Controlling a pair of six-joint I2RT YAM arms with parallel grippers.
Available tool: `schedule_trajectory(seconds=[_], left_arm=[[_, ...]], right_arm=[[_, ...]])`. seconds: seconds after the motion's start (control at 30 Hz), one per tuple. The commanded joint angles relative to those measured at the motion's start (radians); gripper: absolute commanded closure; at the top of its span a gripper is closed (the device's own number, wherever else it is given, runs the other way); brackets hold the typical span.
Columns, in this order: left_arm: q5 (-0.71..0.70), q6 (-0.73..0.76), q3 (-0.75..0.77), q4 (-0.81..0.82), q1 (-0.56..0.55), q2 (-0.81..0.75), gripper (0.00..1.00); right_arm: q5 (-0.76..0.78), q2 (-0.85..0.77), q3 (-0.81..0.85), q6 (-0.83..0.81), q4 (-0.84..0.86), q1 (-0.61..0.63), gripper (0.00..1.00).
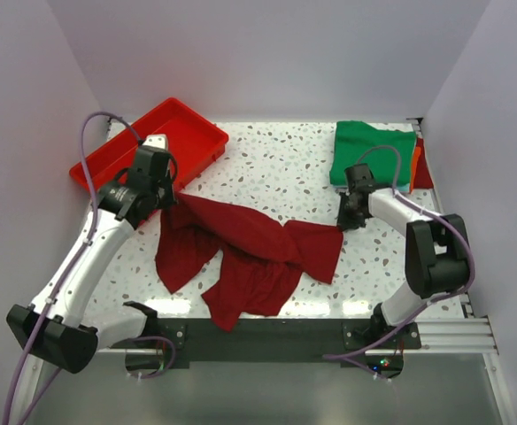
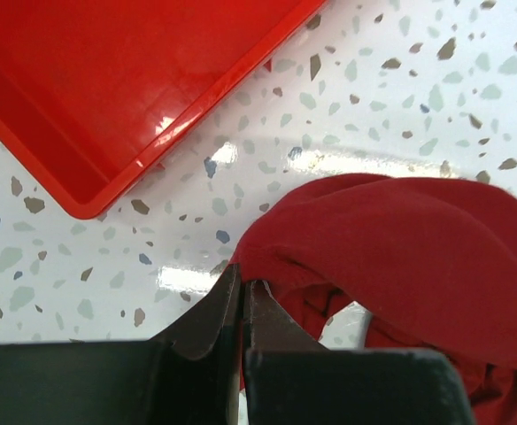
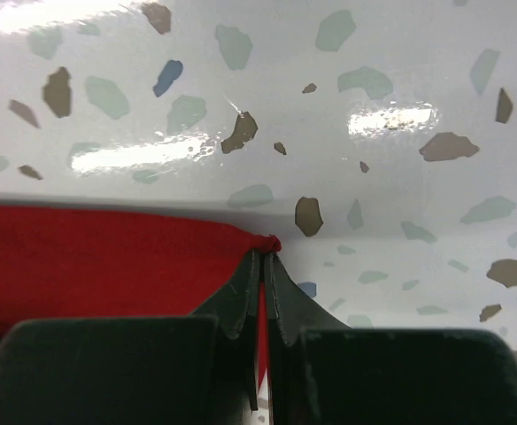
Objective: Fold and stack the t-shirts
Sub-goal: Flatten the tshirt out
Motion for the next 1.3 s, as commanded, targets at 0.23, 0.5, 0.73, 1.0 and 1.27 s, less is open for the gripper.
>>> schedule_trajectory(seconds=[0.23,0.5,0.73,1.0,1.27], left_arm=[[-0.104,0.029,0.182,0.093,0.006,-0.187,1.00],[-0.179,0.092,0.150,0.229,0.006,-0.361,1.00],[0.038,0.133,0.136,0.265,0.006,-0.321,1.00],[0.242,0.199,-0.096,0.294,0.044,-0.015,1.00],[0.200,0.165,-0.030,0.355,0.073,0.269,0.30]], right_arm=[[0.018,-0.394,0.240,0.042,-0.280,-0.094,1.00],[0.164,-0.602,0.410,0.045,-0.435,-0.132,1.00],[0.260,-0.633,0.573,0.030,-0.490,-0.132,1.00],[0.368,-0.556,0.501,-0.065,-0.441,-0.166,1.00],[0.227,-0.483,0.417,-0.038,-0.401,-0.191,1.00]])
